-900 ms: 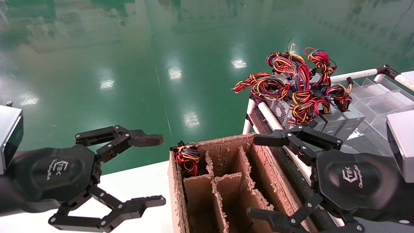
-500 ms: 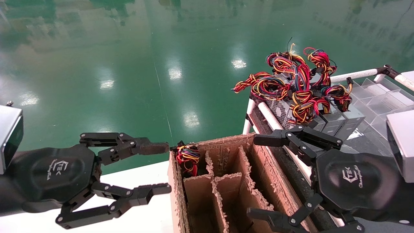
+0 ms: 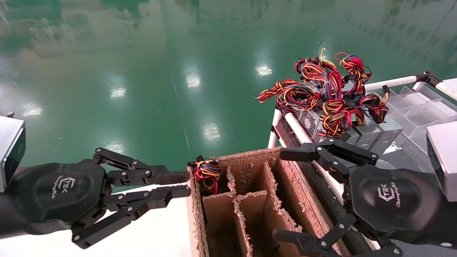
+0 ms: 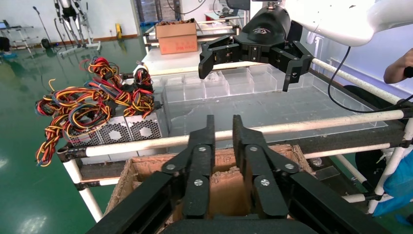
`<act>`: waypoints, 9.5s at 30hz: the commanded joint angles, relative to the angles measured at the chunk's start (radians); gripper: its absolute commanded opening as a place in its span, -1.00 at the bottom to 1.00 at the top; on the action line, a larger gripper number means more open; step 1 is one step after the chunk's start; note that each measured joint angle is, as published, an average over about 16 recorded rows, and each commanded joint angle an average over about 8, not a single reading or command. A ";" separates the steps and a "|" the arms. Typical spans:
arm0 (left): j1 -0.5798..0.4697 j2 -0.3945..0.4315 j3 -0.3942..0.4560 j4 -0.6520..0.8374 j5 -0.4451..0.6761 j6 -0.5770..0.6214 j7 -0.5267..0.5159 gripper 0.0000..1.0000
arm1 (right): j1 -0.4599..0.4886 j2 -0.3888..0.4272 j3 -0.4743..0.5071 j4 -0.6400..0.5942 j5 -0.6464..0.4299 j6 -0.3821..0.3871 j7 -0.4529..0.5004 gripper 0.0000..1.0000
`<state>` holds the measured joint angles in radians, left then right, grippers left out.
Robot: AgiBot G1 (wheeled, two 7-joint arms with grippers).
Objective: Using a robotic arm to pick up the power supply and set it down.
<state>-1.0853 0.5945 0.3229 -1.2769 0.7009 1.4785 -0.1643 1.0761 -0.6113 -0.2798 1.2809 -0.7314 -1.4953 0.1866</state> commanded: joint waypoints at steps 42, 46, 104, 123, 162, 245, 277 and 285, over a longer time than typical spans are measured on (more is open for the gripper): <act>0.000 0.000 0.001 0.001 0.000 0.000 0.000 1.00 | 0.262 -0.253 -0.221 -0.249 -0.336 0.084 0.138 1.00; -0.001 0.000 0.001 0.001 0.000 0.000 0.001 1.00 | 0.321 -0.336 -0.268 -0.361 -0.413 0.089 0.092 1.00; -0.001 -0.001 0.002 0.001 -0.001 -0.001 0.001 1.00 | 0.377 -0.577 -0.325 -0.681 -0.563 0.228 -0.415 -1.00; -0.001 -0.001 0.003 0.001 -0.002 -0.001 0.002 1.00 | 0.343 -0.366 -0.142 -0.390 -0.333 0.219 -0.358 -1.00; -0.001 -0.001 0.004 0.001 -0.003 -0.001 0.002 1.00 | 0.182 0.258 0.108 -0.348 -0.070 0.068 -0.141 -1.00; -0.002 -0.002 0.006 0.002 -0.004 -0.002 0.003 1.00 | 0.246 0.028 0.017 -0.555 -0.111 -0.001 -0.115 1.00; -0.002 -0.002 0.007 0.002 -0.005 -0.002 0.004 1.00 | 0.078 0.009 0.006 -0.176 -0.035 -0.001 -0.036 1.00; -0.002 -0.002 0.007 0.002 -0.005 -0.002 0.004 1.00 | 0.036 0.004 0.003 -0.082 -0.016 0.000 -0.017 1.00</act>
<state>-1.0874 0.5920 0.3300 -1.2752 0.6961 1.4760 -0.1604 1.1123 -0.6069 -0.2771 1.1990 -0.7477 -1.4958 0.1700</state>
